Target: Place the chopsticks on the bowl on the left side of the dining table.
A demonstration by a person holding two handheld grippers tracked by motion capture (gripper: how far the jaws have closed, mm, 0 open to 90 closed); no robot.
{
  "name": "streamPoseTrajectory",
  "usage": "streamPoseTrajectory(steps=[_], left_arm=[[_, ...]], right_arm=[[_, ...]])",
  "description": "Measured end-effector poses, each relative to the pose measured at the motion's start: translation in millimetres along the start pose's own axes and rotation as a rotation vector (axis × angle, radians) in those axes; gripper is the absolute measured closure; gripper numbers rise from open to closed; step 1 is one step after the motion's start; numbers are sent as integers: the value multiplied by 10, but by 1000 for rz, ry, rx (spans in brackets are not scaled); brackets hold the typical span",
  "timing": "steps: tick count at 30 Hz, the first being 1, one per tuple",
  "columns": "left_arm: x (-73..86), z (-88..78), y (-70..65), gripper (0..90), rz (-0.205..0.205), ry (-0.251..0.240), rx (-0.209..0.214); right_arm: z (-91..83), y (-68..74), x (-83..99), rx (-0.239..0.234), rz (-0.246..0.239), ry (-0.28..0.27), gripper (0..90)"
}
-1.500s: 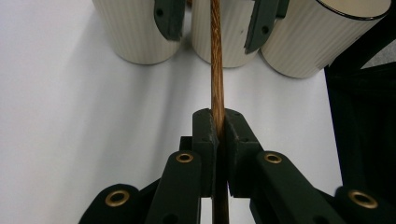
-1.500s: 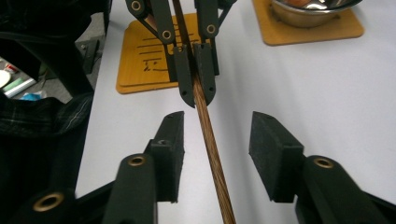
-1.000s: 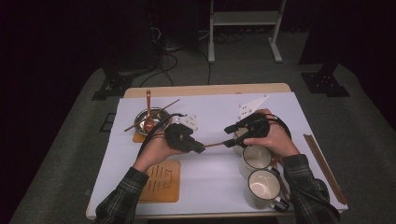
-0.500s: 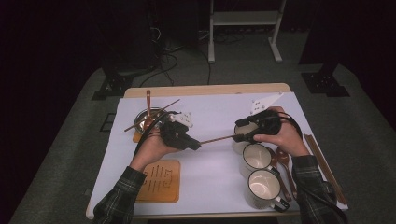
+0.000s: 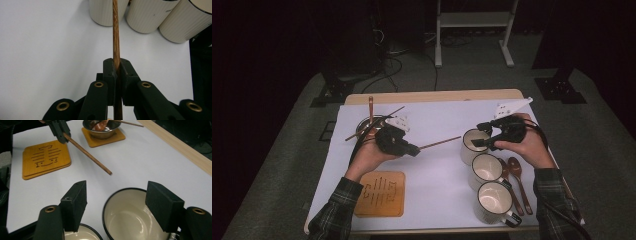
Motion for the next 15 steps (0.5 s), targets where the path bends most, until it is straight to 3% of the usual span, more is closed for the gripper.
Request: streamPoseTrajectory(steps=[15], left_arm=[[32, -198, 112, 840, -20, -28, -61]], right_arm=[[-338, -202, 164, 137, 58, -20, 303]])
Point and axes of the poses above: each handheld gripper's, and its own axes: z roughly forward along the jaws, x roughly out of its underside, y roughly to its left, the point moved 1 cm from there along z, roughly forward along the jaws, and after that the axes turned 15 degrees about -y, right-handed, at the moved point
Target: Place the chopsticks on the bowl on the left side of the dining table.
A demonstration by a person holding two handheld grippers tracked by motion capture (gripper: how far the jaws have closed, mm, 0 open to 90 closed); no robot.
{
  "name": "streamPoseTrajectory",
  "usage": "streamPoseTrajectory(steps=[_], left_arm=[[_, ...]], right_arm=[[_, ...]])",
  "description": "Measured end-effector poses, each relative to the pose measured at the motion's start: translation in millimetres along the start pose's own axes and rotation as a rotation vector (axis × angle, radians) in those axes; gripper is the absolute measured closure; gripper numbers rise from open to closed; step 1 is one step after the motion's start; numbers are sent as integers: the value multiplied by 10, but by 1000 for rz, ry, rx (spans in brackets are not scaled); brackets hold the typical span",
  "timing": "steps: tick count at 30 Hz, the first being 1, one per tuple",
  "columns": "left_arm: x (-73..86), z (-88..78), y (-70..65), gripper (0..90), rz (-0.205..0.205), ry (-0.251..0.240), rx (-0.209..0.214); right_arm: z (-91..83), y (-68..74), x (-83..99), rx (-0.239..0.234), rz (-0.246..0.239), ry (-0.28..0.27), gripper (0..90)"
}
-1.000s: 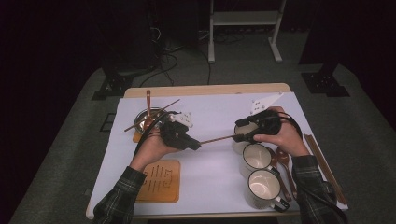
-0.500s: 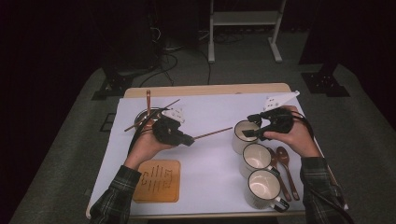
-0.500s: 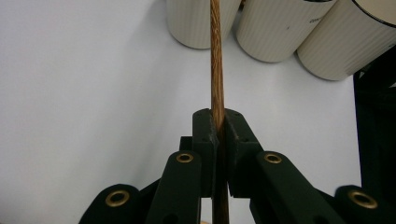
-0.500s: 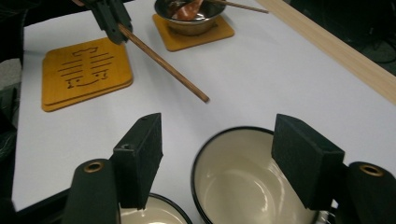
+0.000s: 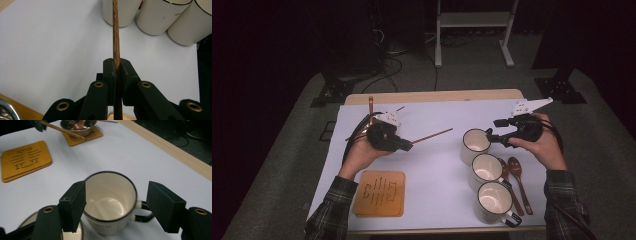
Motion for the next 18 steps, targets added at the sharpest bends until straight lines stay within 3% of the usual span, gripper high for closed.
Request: streamPoseTrajectory(steps=[3, 9, 18], left_arm=[[11, -19, 26, 840, -2, -3, -12], [25, -44, 77, 841, -16, -9, -23], [0, -83, 153, 841, -21, -24, -35]], right_arm=[[-52, -63, 53, 28, 14, 0, 297], [-143, -194, 169, 128, 25, 3, 276], [-128, -355, 398, 238, 60, 17, 241]])
Point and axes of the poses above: each handheld gripper's, and its own axes: z roughly forward along the jaws, x roughly out of its underside, y roughly to its left, the point moved 1 cm from there along z, roughly forward along the jaws, and after that the axes turned 15 degrees about -y, right-handed, at the moved point
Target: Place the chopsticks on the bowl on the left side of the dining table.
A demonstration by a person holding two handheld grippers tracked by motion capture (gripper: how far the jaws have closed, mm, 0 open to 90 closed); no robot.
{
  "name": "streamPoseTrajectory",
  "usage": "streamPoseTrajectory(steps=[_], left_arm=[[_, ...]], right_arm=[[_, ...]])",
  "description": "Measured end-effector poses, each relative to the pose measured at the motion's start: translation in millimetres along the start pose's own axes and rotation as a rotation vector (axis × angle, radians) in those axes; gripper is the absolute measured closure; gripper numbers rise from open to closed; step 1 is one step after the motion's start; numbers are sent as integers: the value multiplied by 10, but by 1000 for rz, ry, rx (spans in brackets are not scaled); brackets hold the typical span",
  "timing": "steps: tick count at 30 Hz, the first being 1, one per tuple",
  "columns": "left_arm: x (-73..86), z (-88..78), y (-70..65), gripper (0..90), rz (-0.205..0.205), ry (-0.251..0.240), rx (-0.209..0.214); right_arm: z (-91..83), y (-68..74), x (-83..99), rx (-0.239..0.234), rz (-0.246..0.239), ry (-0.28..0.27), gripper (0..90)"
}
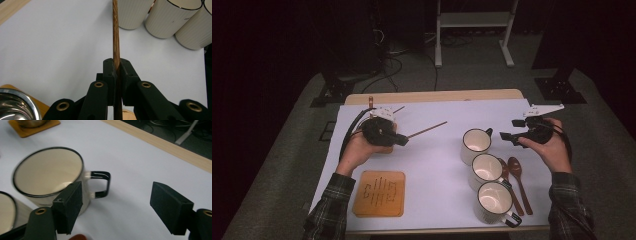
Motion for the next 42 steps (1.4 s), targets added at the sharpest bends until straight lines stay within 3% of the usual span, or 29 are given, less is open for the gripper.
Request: streamPoseTrajectory(steps=[19, 28, 35, 42], left_arm=[[-37, -11, 162, 841, 8, -1, -41], [-16, -10, 286, 841, -4, -3, -63], [1, -17, 386, 841, -8, -5, -84], [22, -26, 483, 841, -13, 4, -109]], right_arm=[[144, -265, 459, 159, 68, 28, 214], [200, -346, 688, 217, 112, 53, 211], [236, -367, 847, 269, 114, 89, 202], [261, -362, 904, 275, 115, 103, 184]])
Point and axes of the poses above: each handheld gripper's, and its own axes: z roughly forward along the jaws, x roughly out of its underside, y roughly to its left, the point moved 1 cm from there along z, roughly forward along the jaws, and after that the axes turned 15 degrees about -y, right-handed, at the moved point
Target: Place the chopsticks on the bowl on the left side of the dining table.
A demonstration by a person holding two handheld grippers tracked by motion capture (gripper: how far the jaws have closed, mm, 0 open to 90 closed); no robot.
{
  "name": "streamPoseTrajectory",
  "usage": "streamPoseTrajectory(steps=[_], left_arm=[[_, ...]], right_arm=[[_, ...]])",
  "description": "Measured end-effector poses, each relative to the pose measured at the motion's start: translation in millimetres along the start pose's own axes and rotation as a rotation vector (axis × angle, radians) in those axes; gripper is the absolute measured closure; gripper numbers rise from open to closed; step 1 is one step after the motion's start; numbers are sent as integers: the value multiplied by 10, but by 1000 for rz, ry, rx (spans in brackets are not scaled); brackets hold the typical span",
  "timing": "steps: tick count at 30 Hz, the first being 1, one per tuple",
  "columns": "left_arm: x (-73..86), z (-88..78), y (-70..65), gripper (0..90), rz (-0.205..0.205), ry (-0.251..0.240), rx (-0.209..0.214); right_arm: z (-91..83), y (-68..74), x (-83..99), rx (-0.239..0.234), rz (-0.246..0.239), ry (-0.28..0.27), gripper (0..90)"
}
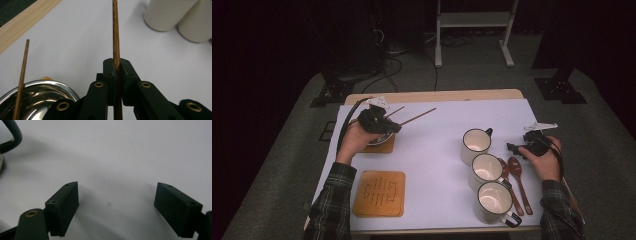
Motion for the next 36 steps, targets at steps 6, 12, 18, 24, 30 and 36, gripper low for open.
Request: streamPoseTrajectory(steps=[6, 12, 18, 24, 30, 36], left_arm=[[33, 0, 90, 841, -8, 5, -19], [86, -30, 174, 841, -18, 22, -46], [132, -50, 223, 841, -22, 38, -71], [185, -64, 277, 841, -29, 53, -95], [305, -102, 389, 841, -57, 61, -125], [430, -148, 499, 840, -86, 71, -146]], right_arm=[[-2, 3, 12, -7, 0, -6, 196], [1, -5, 16, -8, 6, -5, 195], [2, -10, 18, -12, 10, -3, 195], [1, -9, 19, -11, 9, -4, 195], [1, -10, 19, -11, 11, -4, 195], [2, -13, 19, -13, 12, -4, 194]])
Point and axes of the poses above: each handheld gripper's, and its own axes: z roughly forward along the jaws, x roughly out of its underside, y roughly to its left, the point moved 1 cm from there along z, roughly forward along the jaws, and after that the axes turned 15 degrees about -y, right-handed, at the moved point
